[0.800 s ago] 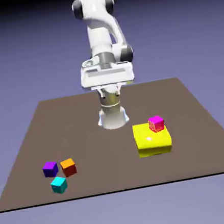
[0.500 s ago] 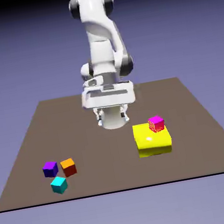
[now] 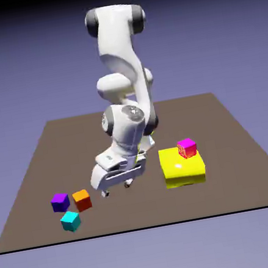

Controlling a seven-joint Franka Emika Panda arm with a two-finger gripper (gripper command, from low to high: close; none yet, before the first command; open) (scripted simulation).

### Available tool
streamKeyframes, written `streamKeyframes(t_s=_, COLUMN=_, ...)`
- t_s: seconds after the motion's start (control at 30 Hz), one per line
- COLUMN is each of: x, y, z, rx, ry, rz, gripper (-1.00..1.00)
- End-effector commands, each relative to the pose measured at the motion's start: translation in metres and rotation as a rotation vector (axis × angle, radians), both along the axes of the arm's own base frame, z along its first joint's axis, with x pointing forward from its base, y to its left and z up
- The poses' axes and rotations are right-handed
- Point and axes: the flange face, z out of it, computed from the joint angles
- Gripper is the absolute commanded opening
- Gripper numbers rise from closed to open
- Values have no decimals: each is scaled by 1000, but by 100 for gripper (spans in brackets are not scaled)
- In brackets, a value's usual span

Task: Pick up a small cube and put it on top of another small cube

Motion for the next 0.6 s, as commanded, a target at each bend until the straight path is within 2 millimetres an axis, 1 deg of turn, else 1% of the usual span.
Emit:
streamKeyframes(t_s=0.0, x=2, y=-6, z=-10, rx=-32, ry=44, rz=18, gripper=0)
streamKeyframes(t_s=0.17, x=9, y=-35, z=-59, rx=-197, ry=267, rz=105, gripper=0)
streamKeyframes(t_s=0.33, x=13, y=-66, z=-100, rx=-376, ry=492, rz=184, gripper=0)
streamKeyframes(t_s=0.43, x=14, y=-83, z=-121, rx=-492, ry=626, rz=227, gripper=0)
streamKeyframes(t_s=0.5, x=15, y=-85, z=-123, rx=-500, ry=636, rz=229, gripper=0)
streamKeyframes(t_s=0.57, x=-2, y=-119, z=-154, rx=-500, ry=635, rz=229, gripper=0)
